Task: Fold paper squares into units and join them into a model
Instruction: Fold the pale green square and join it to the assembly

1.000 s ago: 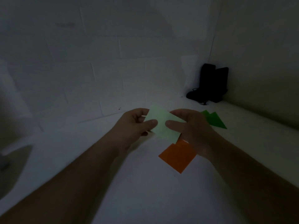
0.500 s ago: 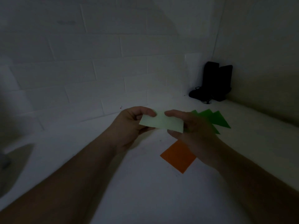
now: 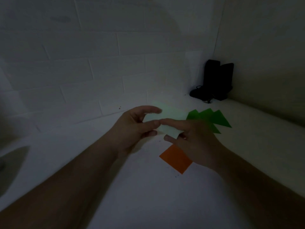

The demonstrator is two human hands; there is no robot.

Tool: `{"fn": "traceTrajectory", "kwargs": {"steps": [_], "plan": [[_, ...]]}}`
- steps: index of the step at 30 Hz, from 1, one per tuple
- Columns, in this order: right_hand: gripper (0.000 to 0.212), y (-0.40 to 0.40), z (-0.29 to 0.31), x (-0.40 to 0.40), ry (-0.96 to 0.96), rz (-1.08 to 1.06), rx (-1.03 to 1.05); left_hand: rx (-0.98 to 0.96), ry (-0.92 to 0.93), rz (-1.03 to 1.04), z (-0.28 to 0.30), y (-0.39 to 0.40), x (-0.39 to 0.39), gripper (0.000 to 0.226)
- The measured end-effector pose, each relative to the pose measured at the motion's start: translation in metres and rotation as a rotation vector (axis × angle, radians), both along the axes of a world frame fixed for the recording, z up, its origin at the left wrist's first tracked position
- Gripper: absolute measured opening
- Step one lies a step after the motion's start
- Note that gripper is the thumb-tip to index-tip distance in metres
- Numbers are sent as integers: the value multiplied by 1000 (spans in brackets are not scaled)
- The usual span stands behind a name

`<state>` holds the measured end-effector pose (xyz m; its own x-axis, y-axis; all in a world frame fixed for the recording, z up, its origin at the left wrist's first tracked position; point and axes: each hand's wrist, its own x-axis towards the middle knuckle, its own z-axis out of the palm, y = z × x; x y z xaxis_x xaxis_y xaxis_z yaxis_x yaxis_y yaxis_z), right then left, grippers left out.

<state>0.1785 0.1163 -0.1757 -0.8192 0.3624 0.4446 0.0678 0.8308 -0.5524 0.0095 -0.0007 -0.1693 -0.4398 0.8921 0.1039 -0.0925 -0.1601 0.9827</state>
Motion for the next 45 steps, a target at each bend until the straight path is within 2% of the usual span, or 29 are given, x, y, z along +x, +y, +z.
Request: {"fn": "traceTrajectory", "kwargs": {"steps": [3, 5, 9, 13, 17, 21, 27, 30, 34, 36, 39, 41, 43, 45], "plan": [[48, 2, 0, 0, -12, -37, 72, 2, 108, 111, -6, 5, 5, 19], [44, 5, 1, 0, -22, -77, 30, -11, 104, 140, -5, 5, 5, 19], [38, 13, 0, -1, -2, -106, -65, -43, 78, 75, -2, 2, 4, 28], [30, 14, -1, 1, 66, -88, -225, -85, 94, -20, -2, 0, 4, 39], [26, 12, 1, 0, 188, -42, -448, -76, 83, -23, -5, 0, 0, 38], [24, 13, 3, 1, 252, -5, -538, -56, 54, -21, -3, -1, 3, 37], [26, 18, 5, 3, 242, 15, -544, -9, 105, -4, -2, -2, 7, 24], [11, 18, 3, 2, 236, 11, -544, 11, 141, -27, -2, -2, 7, 27], [7, 16, 6, 5, 142, 150, -559, -1, 154, -27, -3, -1, 8, 26], [15, 14, 5, 6, 86, 193, -528, -5, 130, -2, -4, 0, 5, 26], [26, 12, 5, 5, 113, 150, -498, -14, 73, 15, -3, 1, 3, 26], [35, 14, 8, 7, 116, 158, -571, -31, 46, 13, -3, 1, 2, 25], [51, 15, 11, 11, 40, 229, -636, -47, 33, 14, -2, 0, 1, 25], [66, 16, 11, 13, -62, 274, -558, -61, 32, 19, -2, -1, 0, 24]]}}
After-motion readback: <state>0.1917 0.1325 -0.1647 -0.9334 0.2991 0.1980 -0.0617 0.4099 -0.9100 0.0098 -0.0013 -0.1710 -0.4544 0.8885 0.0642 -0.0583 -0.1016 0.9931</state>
